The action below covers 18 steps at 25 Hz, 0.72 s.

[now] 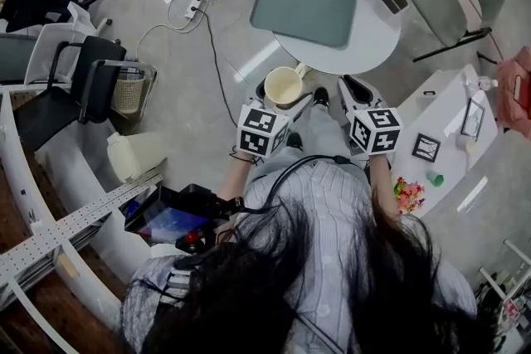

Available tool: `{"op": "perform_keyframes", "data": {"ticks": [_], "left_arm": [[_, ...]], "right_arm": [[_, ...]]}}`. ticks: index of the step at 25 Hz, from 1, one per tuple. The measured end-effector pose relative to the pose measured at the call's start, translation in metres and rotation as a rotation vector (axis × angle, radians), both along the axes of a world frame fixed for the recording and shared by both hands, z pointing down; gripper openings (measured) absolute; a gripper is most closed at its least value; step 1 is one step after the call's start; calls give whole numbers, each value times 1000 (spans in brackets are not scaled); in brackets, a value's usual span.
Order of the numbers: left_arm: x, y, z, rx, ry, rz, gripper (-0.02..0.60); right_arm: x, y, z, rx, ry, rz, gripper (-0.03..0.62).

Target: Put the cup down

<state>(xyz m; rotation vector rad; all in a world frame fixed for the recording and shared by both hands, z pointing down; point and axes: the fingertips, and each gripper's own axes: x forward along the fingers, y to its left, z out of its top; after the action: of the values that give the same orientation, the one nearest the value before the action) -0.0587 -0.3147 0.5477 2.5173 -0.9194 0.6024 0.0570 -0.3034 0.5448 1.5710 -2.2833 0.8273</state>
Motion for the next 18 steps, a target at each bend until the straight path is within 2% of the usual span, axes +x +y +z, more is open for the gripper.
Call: {"op": "perform_keyframes", "data": {"ticks": [9, 18], "left_arm": [[49, -65, 8, -22, -14, 4, 454], [91, -110, 30, -46, -47, 41, 454]], "right_arm": [[42, -78, 1, -4, -12, -36, 66], [72, -106, 19, -66, -60, -38, 65]]}}
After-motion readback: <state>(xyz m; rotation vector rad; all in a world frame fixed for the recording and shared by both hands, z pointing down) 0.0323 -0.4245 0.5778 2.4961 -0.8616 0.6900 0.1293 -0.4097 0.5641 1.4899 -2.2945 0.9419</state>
